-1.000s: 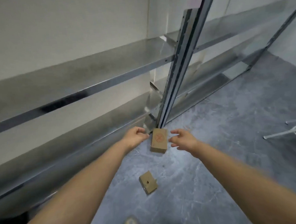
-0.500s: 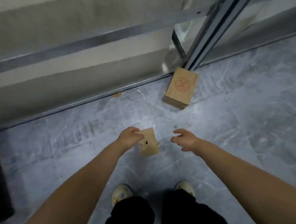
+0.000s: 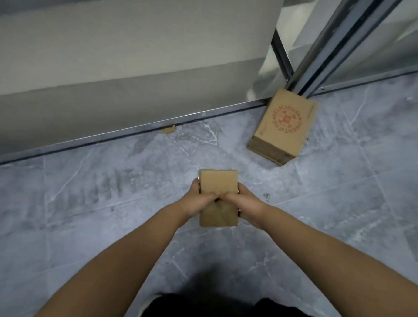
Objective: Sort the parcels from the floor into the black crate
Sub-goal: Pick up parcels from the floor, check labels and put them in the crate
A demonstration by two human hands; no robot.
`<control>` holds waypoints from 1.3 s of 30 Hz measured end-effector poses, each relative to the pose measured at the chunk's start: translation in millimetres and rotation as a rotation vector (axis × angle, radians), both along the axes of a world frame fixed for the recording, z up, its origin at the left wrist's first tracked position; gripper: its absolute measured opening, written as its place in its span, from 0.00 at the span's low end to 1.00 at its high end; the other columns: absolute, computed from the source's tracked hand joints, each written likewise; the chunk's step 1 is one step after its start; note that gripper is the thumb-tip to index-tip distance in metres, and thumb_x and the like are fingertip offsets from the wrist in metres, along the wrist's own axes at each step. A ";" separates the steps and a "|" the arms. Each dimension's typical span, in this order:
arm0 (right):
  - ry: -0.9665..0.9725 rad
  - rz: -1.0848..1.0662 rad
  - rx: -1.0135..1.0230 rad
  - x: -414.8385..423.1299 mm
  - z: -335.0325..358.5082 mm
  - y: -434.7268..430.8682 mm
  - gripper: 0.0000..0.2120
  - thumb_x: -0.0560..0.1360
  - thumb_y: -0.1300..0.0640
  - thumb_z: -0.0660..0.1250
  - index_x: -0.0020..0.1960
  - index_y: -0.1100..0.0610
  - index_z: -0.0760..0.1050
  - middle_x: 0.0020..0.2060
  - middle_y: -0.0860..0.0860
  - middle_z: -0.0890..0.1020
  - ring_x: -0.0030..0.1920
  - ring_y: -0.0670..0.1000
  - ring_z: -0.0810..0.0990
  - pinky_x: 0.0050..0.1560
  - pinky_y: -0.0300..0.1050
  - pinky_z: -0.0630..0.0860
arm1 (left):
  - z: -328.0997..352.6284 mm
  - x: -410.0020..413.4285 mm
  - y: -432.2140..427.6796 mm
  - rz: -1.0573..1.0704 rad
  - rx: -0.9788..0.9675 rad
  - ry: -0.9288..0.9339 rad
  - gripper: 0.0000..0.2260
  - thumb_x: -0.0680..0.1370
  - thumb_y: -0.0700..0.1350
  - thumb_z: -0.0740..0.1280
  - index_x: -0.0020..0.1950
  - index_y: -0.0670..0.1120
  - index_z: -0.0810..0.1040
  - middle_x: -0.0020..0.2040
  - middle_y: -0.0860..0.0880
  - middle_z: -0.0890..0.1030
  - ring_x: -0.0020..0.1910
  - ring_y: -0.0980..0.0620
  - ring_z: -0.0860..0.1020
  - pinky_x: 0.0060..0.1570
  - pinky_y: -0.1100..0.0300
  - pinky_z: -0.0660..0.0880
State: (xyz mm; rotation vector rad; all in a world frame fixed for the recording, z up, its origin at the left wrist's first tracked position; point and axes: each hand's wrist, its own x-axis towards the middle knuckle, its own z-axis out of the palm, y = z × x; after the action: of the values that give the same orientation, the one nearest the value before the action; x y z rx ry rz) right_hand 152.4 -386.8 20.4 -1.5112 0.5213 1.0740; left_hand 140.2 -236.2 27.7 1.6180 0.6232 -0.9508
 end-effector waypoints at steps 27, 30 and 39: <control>-0.510 -0.178 0.410 66.0 822.7 47.8 0.17 0.75 0.48 0.54 0.49 0.54 0.79 0.38 0.51 0.83 0.40 0.51 0.78 0.41 0.44 0.74 | 810.9 1.5 78.9 0.263 0.202 -0.915 0.43 0.62 0.47 0.80 0.72 0.53 0.63 0.65 0.53 0.73 0.62 0.54 0.73 0.61 0.58 0.72; -0.551 -0.087 0.560 57.5 855.1 64.7 0.19 0.77 0.45 0.53 0.53 0.51 0.80 0.47 0.51 0.86 0.44 0.52 0.84 0.41 0.46 0.80 | 842.3 -13.6 88.6 0.308 0.445 -1.133 0.41 0.64 0.45 0.78 0.73 0.52 0.62 0.68 0.50 0.67 0.64 0.54 0.69 0.60 0.66 0.66; -0.725 0.107 0.583 21.8 902.5 104.7 0.20 0.77 0.43 0.55 0.66 0.48 0.69 0.55 0.50 0.82 0.48 0.48 0.82 0.41 0.43 0.79 | 872.1 -68.4 111.0 0.454 0.741 -1.283 0.40 0.66 0.48 0.76 0.73 0.51 0.59 0.68 0.52 0.65 0.58 0.60 0.66 0.54 0.65 0.65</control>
State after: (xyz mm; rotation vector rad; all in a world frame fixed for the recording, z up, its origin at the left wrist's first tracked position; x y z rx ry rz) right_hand 174.2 -282.1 922.9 -1.2823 -0.3577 0.6031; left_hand 71.8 -125.2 899.9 2.1538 0.3647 0.7843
